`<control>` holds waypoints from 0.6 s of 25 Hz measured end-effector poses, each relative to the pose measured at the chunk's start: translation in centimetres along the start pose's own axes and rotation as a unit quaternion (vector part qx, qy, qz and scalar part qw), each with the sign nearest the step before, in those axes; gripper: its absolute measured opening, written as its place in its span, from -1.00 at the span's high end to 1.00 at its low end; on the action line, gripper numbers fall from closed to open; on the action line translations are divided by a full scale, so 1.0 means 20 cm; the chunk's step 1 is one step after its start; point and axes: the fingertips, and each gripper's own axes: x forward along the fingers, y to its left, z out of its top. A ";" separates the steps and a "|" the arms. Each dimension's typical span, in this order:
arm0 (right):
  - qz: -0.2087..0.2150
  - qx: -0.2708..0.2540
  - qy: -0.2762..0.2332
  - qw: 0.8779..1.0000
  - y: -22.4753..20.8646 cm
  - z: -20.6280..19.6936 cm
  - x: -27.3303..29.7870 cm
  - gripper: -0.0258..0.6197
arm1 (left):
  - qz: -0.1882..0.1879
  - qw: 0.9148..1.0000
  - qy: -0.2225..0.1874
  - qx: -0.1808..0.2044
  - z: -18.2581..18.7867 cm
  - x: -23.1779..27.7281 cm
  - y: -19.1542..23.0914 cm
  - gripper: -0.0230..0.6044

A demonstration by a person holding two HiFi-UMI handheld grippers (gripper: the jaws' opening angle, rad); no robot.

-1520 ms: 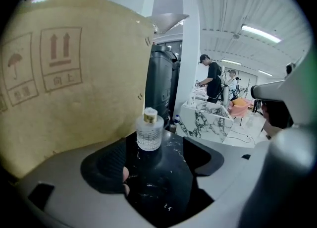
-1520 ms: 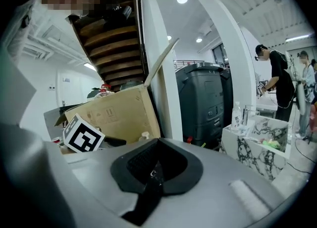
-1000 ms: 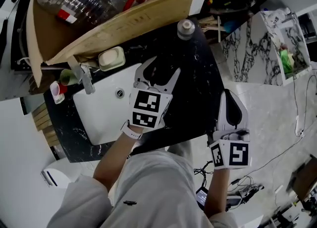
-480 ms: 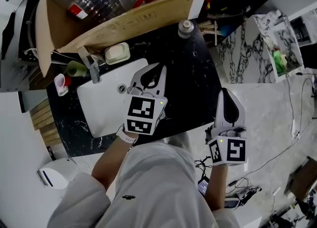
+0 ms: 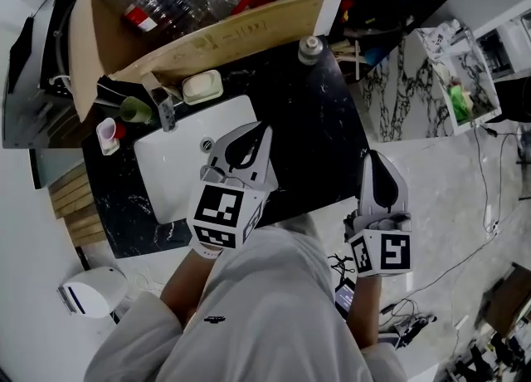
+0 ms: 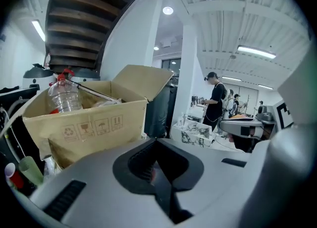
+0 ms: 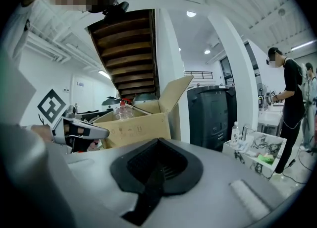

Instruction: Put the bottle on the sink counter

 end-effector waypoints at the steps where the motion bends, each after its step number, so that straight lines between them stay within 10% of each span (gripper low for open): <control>1: 0.003 0.000 -0.002 1.000 0.01 0.01 -0.02 0.89 | -0.002 1.000 -0.001 0.000 0.00 -0.03 -0.01 0.90; 15: 0.014 -0.027 -0.013 0.999 0.06 0.16 -0.23 0.89 | 0.037 0.999 -0.036 0.007 0.07 -0.35 0.06 0.90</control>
